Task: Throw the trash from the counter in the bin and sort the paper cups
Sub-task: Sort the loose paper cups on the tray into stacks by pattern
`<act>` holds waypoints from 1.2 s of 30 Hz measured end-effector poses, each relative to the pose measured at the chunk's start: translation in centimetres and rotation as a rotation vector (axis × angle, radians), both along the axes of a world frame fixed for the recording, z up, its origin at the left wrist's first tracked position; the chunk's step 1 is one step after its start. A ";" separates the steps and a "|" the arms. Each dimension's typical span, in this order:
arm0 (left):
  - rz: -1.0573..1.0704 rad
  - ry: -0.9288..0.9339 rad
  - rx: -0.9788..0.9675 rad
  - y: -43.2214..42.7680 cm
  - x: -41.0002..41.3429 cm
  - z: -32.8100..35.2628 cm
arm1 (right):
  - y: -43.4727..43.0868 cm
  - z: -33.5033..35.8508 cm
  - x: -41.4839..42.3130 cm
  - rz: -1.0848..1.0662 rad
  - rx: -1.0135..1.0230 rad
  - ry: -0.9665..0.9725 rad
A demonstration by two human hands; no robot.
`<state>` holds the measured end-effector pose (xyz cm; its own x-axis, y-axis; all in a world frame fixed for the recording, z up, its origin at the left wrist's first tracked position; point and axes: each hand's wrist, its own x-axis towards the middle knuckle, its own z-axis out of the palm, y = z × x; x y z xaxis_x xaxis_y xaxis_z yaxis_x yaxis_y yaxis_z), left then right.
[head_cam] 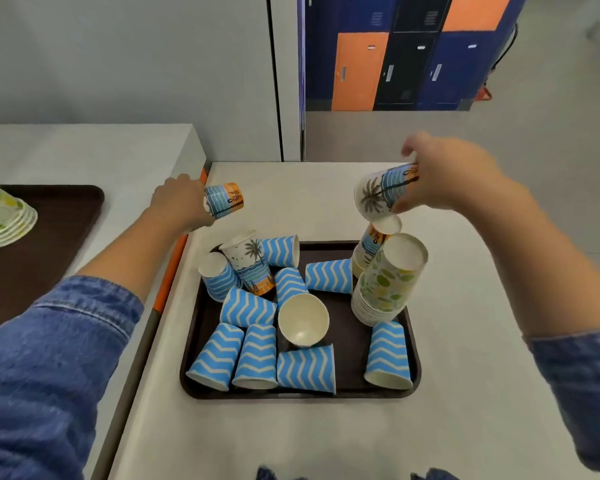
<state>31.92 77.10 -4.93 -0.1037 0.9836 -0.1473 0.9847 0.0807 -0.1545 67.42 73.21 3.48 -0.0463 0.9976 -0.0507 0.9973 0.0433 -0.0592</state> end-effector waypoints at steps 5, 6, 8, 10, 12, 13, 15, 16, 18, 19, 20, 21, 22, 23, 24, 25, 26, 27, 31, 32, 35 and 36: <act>0.066 -0.565 0.240 -0.7 3.3 1.6 | 3.0 -1.0 0.3 0.165 -0.114 -0.089; 0.072 -0.677 0.279 -0.9 4.2 1.8 | 3.3 -1.6 0.2 0.181 -0.150 -0.083; 0.060 -0.864 0.314 -1.1 6.0 2.3 | 3.9 -3.1 0.0 0.204 -0.201 -0.071; 0.020 -0.974 0.307 -1.4 7.9 2.8 | 4.3 -4.7 0.1 0.224 -0.239 -0.064; -0.008 -1.077 0.280 -1.5 9.8 3.0 | 4.6 -5.9 0.2 0.222 -0.299 -0.012; -0.013 -1.125 0.262 -1.6 10.8 3.1 | 4.6 -6.3 0.4 0.205 -0.335 0.034; -0.024 -1.197 0.220 -1.6 12.7 3.1 | 4.6 -6.7 1.4 0.169 -0.388 0.124; -0.033 -1.234 0.189 -1.5 13.7 3.0 | 4.6 -6.7 2.1 0.161 -0.404 0.159; -0.062 -1.286 0.125 -1.4 15.7 2.6 | 4.6 -6.4 3.7 0.137 -0.420 0.234; -0.082 -1.291 0.101 -1.2 16.8 2.2 | 4.5 -6.2 4.6 0.111 -0.413 0.279; -0.105 -1.290 0.084 -1.1 17.9 1.9 | 4.5 -6.0 5.5 0.079 -0.388 0.326; -0.131 -1.291 0.071 -0.9 18.9 1.5 | 4.4 -5.8 6.4 0.047 -0.354 0.372; -0.157 -1.294 0.058 -0.8 19.8 1.1 | 4.2 -5.7 7.3 0.017 -0.319 0.419; -0.185 -1.292 0.042 -0.6 20.7 0.6 | 4.0 -5.6 8.0 -0.008 -0.285 0.466; -0.212 -1.283 0.026 -0.5 21.4 0.1 | 3.7 -5.5 8.5 -0.025 -0.251 0.510; -0.237 -1.268 0.007 -0.4 22.0 -0.5 | 3.4 -5.6 8.9 -0.030 -0.222 0.545; -0.260 -1.250 -0.017 -0.2 22.6 -1.1 | 3.1 -5.6 9.1 -0.027 -0.205 0.567; -0.279 -1.231 -0.045 -0.2 23.0 -1.7 | 2.9 -5.8 9.0 -0.017 -0.198 0.581; -0.313 -1.135 -0.166 -0.2 23.5 -4.7 | 2.4 -6.3 8.6 -0.003 -0.175 0.631; -0.307 -1.114 -0.193 -0.2 23.4 -5.5 | 2.4 -6.4 8.5 -0.009 -0.164 0.649; -0.281 -1.039 -0.256 -0.6 23.1 -7.4 | 2.3 -6.7 7.9 -0.004 -0.142 0.675; -0.278 -1.009 -0.281 -0.8 22.9 -7.7 | 2.3 -6.9 7.7 0.000 -0.146 0.675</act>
